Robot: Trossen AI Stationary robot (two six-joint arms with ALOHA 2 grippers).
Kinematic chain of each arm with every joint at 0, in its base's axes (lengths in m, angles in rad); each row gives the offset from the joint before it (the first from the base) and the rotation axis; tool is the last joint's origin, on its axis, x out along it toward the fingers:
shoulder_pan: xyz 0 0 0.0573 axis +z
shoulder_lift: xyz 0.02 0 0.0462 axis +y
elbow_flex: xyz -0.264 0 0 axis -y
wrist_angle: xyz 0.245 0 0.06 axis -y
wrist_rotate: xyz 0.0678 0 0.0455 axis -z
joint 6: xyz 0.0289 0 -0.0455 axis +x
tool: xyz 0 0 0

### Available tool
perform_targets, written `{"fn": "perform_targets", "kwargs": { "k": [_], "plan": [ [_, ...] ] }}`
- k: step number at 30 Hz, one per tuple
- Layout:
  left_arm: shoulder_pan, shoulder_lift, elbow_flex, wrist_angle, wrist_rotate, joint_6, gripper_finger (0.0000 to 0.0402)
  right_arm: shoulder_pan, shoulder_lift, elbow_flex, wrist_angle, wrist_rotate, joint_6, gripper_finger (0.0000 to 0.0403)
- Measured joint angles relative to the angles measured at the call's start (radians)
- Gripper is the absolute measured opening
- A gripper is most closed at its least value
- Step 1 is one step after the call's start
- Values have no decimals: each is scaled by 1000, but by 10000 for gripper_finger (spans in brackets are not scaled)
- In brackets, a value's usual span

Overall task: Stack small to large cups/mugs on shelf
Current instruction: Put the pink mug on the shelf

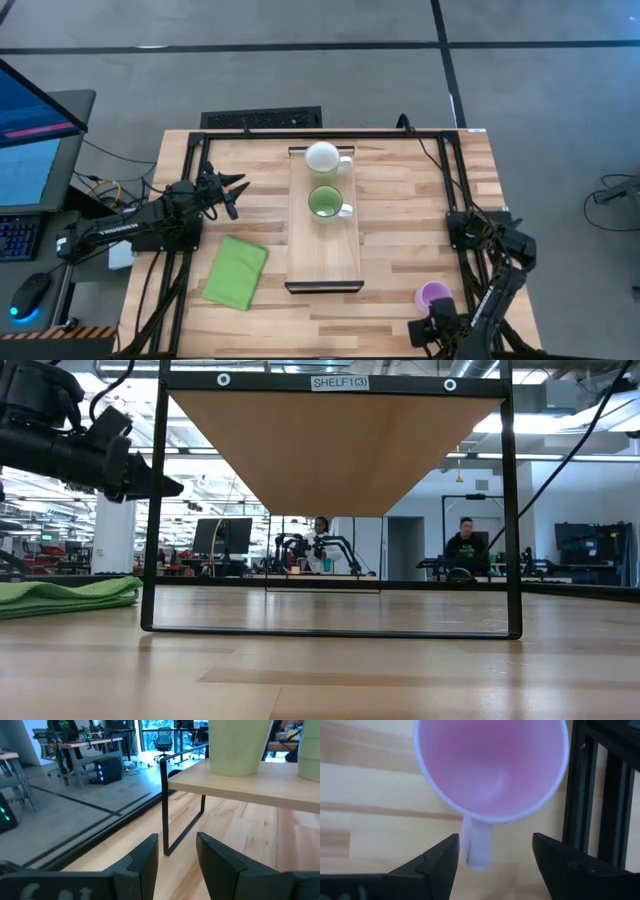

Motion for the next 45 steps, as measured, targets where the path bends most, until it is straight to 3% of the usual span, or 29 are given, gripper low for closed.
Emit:
{"fn": "perform_targets", "kwargs": {
  "k": [23, 32, 45],
  "plan": [
    [0, 0, 0, 0, 0, -58, 126, 15, 0, -35, 81, 10, -60, 276],
    [0, 0, 0, 0, 0, -60, 126, 14, -1, -35, 113, 112, -197, 276],
    [0, 0, 0, 0, 0, -60, 126, 1, -1, -35, 129, 5, -161, 276]
  ]
}}
